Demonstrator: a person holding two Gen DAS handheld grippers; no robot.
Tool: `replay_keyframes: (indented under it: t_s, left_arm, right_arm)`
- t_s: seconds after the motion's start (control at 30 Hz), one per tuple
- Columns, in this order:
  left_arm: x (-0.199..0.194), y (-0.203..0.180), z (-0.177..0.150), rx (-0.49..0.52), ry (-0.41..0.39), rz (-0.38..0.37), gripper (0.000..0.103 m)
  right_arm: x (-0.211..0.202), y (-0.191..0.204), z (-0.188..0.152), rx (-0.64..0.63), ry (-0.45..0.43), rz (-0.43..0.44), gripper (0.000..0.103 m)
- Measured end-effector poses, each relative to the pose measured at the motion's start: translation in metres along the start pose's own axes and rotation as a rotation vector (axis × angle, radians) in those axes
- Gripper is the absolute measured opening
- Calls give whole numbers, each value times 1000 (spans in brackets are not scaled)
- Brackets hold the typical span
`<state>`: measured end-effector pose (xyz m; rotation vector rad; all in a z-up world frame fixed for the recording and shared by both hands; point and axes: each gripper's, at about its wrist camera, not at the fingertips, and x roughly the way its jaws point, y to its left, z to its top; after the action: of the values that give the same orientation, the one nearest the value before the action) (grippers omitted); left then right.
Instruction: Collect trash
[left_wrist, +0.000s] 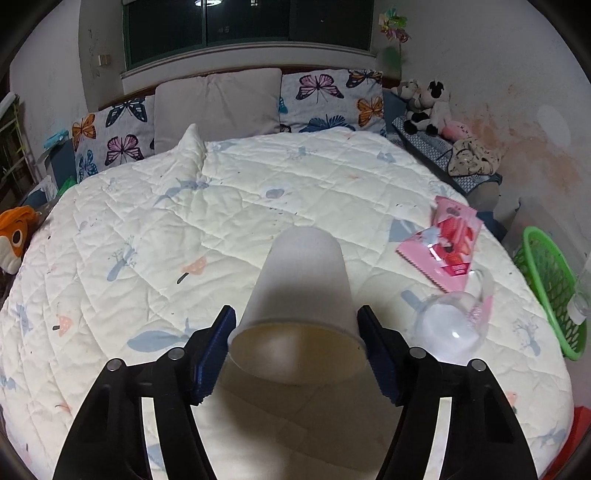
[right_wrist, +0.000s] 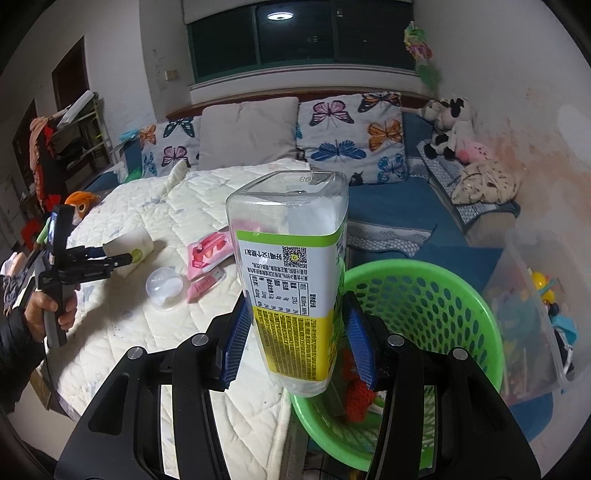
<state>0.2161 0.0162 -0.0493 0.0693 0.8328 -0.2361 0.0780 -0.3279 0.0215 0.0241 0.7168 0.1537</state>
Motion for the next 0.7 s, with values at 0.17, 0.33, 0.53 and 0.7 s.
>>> replay_keyframes:
  t_s: [0.17, 0.33, 0.53, 0.7]
  left_arm:
    - [-22, -4, -3, -16, -22, -39, 63]
    - [-46, -11, -2, -31, -50, -97, 62]
    - [-72, -37, 3, -2, -91, -174, 62]
    - [-85, -72, 12, 46, -117, -238, 62]
  right_arm:
    - [-2, -9, -6, 13, 6, -23, 50]
    - [0, -24, -14, 49, 20, -44, 50]
    - [11, -44, -26, 76, 53, -99, 50]
    - [17, -61, -40, 118, 86, -123, 51]
